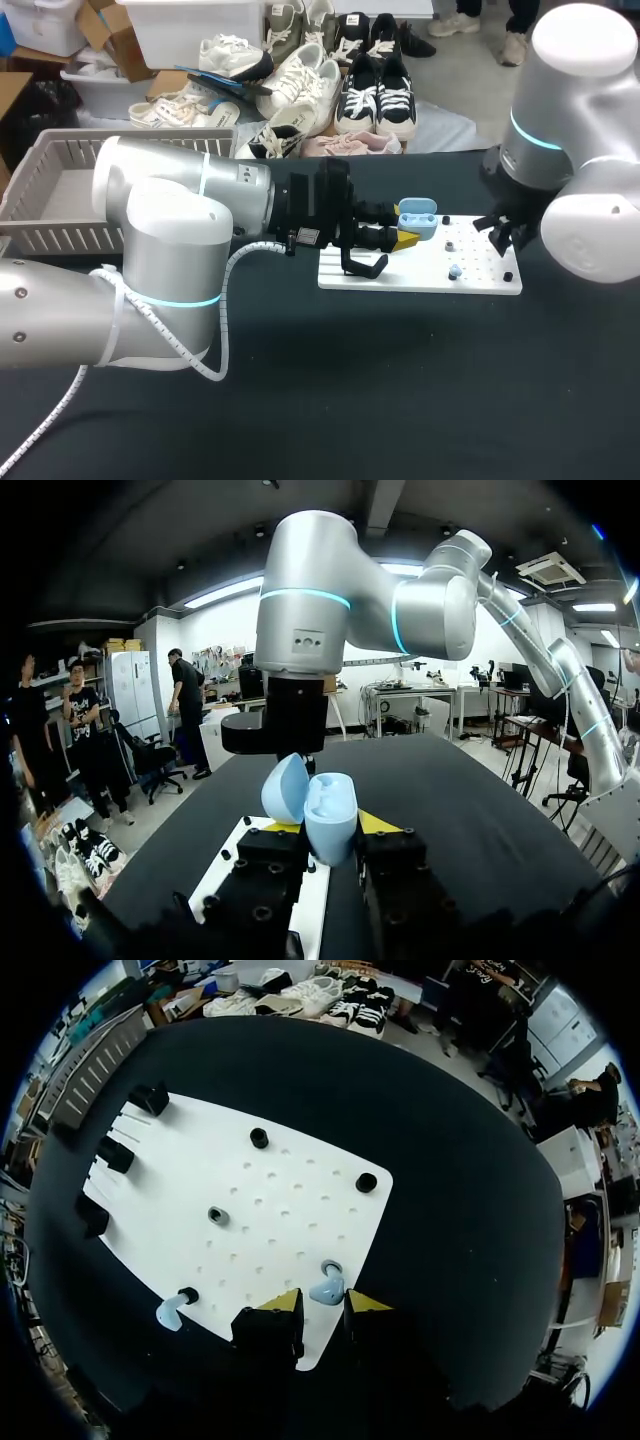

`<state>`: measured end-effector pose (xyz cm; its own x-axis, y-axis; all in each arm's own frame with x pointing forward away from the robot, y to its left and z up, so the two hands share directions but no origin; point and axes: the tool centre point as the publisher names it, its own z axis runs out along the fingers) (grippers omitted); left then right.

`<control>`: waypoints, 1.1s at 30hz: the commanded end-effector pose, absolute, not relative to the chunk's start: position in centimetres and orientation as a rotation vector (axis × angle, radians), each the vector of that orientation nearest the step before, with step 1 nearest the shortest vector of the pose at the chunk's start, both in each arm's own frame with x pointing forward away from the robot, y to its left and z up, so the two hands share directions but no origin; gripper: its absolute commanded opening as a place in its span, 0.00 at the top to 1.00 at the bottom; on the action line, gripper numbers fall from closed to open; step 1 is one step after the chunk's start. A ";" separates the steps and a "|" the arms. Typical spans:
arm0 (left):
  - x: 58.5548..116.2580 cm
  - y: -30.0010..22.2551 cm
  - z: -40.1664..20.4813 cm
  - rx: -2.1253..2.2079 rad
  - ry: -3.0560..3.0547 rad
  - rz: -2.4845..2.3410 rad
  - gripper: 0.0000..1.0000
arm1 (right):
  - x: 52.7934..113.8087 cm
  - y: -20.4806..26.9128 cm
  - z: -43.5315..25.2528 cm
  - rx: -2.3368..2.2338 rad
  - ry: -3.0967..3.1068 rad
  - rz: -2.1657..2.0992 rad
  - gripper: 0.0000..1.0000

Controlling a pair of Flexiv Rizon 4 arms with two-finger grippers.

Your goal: Pick up each earbud case from the left stands, insert the matching earbuds, close the lid, and place the case in the box.

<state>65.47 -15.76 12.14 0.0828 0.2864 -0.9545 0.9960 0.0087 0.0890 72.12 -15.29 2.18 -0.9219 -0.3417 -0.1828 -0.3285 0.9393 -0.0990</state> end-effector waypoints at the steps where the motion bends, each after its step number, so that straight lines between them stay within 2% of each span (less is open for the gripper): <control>1: 65.3 -15.7 12.1 1.437 1.359 -0.974 1.00 | 72.2 -15.2 2.1 -0.504 2.897 -0.102 0.75; 15: 65.3 -15.7 12.1 1.437 1.359 -0.974 1.00 | 72.5 -15.2 2.2 -0.502 2.899 -0.110 0.67; 20: 65.3 -15.7 12.1 1.437 1.359 -0.974 1.00 | 72.7 -15.3 2.2 -0.499 2.902 -0.110 0.72; 27: 65.3 -15.7 12.1 1.437 1.359 -0.974 1.00 | 72.9 -15.3 2.1 -0.492 2.908 -0.110 0.73; 33: 65.3 -15.7 12.1 1.437 1.359 -0.974 1.00 | 72.9 -15.2 2.0 -0.489 2.913 -0.109 0.79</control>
